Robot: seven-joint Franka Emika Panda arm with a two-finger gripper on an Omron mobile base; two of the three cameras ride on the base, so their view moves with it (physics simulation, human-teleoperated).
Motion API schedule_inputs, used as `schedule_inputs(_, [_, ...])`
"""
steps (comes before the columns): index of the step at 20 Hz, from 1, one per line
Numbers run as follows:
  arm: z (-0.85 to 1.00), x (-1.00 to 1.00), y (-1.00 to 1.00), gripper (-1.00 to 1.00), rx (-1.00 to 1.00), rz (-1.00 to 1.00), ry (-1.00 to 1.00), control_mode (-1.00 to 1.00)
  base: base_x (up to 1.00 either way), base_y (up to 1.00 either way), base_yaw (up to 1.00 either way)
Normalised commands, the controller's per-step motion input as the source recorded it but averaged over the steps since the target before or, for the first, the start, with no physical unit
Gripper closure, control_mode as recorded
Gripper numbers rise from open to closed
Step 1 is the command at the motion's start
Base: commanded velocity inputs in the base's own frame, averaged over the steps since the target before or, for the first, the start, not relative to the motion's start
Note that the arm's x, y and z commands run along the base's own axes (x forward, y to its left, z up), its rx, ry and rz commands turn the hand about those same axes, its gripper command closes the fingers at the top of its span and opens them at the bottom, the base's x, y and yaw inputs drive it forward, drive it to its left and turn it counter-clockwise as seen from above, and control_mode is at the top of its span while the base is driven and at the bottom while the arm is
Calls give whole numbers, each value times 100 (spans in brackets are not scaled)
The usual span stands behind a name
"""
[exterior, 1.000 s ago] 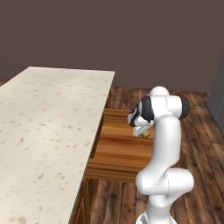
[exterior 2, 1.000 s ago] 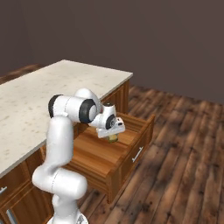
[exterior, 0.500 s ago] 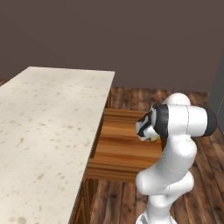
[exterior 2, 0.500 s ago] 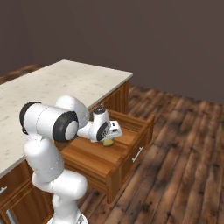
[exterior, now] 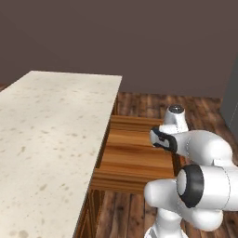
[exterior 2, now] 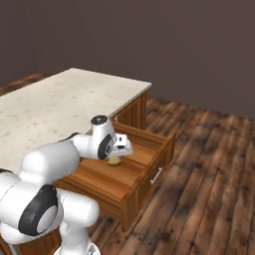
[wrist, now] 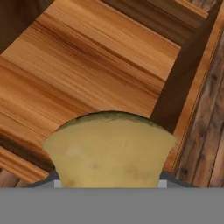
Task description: Restock the sink supplies by placing the sponge and soap dispenser on the counter and next to the sink. Make sure the soap dispenser is upright.
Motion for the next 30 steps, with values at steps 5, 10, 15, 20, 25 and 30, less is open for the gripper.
schedule_inputs(5, [29,-76,0,100,4,-8,0,-100,0,0,0])
schedule_inputs(10, [-1,-37,10,100,1,0,6,-100,0,0,0])
schedule_inputs(15, [0,-38,0,100,2,0,-1,100,-60,5,0])
schedule_inputs(20, [0,0,0,100,0,0,0,100,-100,26,11])
schedule_inputs(25, [0,0,0,100,0,0,0,100,-97,42,41])
schedule_inputs(30, [0,0,0,100,0,0,0,100,-93,41,44])
